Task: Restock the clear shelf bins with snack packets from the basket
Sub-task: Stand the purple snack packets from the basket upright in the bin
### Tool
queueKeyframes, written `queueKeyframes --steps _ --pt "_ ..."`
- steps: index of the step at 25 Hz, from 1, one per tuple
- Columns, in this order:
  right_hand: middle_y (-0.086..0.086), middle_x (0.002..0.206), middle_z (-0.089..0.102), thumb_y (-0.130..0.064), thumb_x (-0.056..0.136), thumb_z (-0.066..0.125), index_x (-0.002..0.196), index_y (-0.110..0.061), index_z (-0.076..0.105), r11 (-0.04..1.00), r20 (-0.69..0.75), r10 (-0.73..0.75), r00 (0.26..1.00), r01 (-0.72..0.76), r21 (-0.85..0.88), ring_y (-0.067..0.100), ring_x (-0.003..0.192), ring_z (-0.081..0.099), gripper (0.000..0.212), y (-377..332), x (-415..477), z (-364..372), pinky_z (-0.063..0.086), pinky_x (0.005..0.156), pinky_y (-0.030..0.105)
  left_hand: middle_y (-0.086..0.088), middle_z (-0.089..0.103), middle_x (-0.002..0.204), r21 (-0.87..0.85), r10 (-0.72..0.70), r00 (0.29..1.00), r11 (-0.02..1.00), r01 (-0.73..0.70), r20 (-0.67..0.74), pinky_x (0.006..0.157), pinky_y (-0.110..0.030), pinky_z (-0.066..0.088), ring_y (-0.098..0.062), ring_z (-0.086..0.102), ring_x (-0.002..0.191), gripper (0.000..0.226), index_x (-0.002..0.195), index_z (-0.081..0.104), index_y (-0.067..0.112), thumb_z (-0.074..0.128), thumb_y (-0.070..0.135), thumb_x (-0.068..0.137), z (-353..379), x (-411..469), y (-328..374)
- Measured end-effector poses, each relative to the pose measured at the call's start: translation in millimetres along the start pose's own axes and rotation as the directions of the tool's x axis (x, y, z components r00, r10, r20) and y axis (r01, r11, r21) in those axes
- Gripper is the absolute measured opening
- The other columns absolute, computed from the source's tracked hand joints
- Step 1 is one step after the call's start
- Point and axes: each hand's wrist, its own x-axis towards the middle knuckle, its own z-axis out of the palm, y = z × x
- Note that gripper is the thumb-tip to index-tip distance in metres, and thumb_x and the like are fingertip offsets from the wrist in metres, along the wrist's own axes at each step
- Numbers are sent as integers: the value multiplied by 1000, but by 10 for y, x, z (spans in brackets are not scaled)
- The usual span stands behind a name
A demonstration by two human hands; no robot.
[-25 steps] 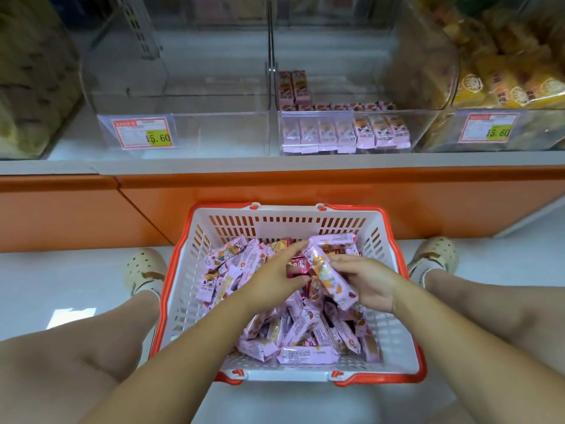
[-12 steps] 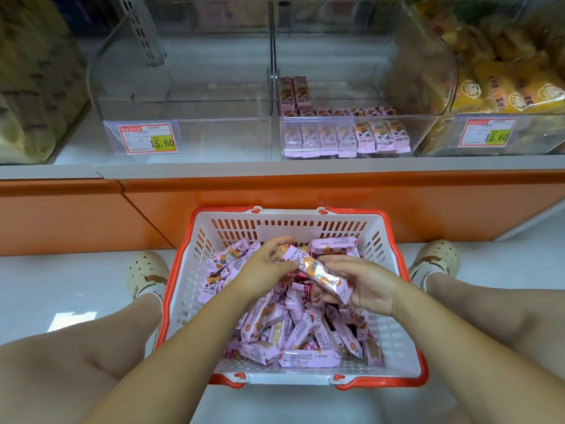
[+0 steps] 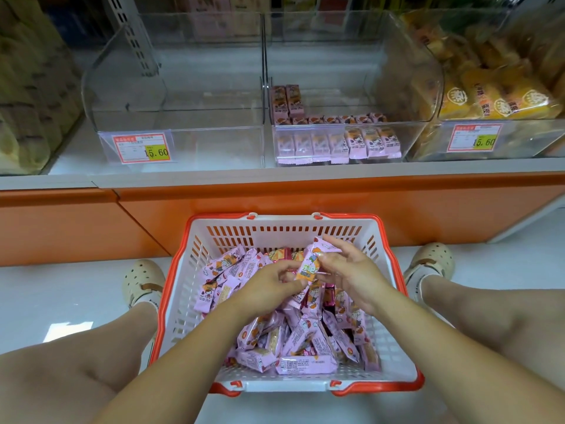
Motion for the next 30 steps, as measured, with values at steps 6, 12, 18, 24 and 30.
queueKeyframes --steps 6,12,18,24,30 --pt "11 101 66 2 87 64 132 -28 45 995 -31 -45 999 42 -94 28 94 68 57 -3 -34 69 58 85 40 3 66 95 -60 16 999 998 -14 29 76 -22 49 -9 64 82 42 131 50 31 63 34 91 -5 -47 53" --pt "4 99 74 -3 85 69 123 -13 54 985 -67 -77 995 66 -158 20 91 72 42 -152 -140 161 56 80 34 1 68 93 -93 121 991 988 -126 -52 72 -23 48 -1 61 69 32 124 60 24 64 24 91 -46 -106 295" --pt "-1 100 74 -1 83 68 114 -22 63 915 -43 -375 926 362 -180 15 90 71 38 -987 -406 418 57 72 30 16 67 91 402 521 800 828 -390 -297 73 -20 51 -1 62 83 17 103 69 32 62 39 88 -616 -231 1173" --pt "-4 95 75 1 85 67 110 -24 63 744 -76 -644 761 600 -295 5 84 70 35 -2157 -84 628 51 62 14 12 41 146 788 802 528 507 -350 -281 110 -23 30 -6 37 133 55 143 39 31 50 47 92 -1375 -97 1866" --pt "8 108 70 -5 83 72 104 -20 65 789 -197 -484 853 328 -520 21 87 69 27 -2876 1338 587 57 77 34 24 4 156 874 781 606 392 -286 -151 110 -16 4 1 7 144 67 151 13 38 31 64 93 -1693 446 1928"
